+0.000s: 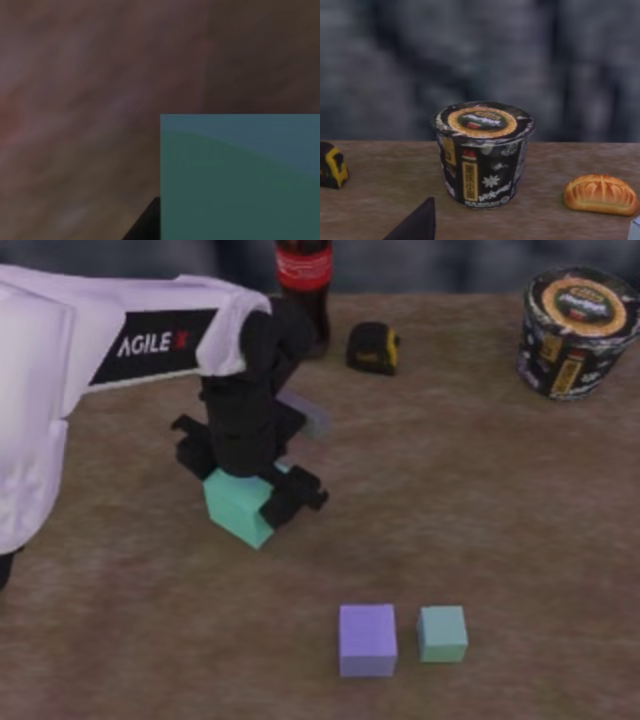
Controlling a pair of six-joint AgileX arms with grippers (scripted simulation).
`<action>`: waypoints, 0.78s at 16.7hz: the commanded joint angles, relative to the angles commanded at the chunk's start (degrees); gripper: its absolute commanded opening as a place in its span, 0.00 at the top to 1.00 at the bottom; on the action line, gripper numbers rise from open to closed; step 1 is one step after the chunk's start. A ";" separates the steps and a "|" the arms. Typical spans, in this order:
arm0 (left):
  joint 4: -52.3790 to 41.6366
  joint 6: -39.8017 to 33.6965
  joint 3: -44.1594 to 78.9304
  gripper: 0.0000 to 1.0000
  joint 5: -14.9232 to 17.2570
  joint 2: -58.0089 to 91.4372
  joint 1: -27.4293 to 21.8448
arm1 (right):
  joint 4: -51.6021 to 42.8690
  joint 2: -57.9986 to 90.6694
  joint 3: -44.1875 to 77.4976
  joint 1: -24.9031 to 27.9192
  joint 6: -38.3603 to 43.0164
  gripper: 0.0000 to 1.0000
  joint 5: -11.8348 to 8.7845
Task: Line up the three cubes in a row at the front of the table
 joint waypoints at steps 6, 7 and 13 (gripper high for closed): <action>-8.67 -0.11 4.78 1.00 -0.02 -3.75 0.79 | 0.00 0.00 0.00 0.00 0.00 0.00 0.00; -8.67 -0.11 4.78 1.00 -0.02 -3.75 0.79 | 0.00 0.00 0.00 0.00 0.00 0.00 0.00; -8.05 -3.93 2.15 1.00 -0.08 -5.56 -0.75 | 0.00 0.00 0.00 0.00 0.00 0.00 0.00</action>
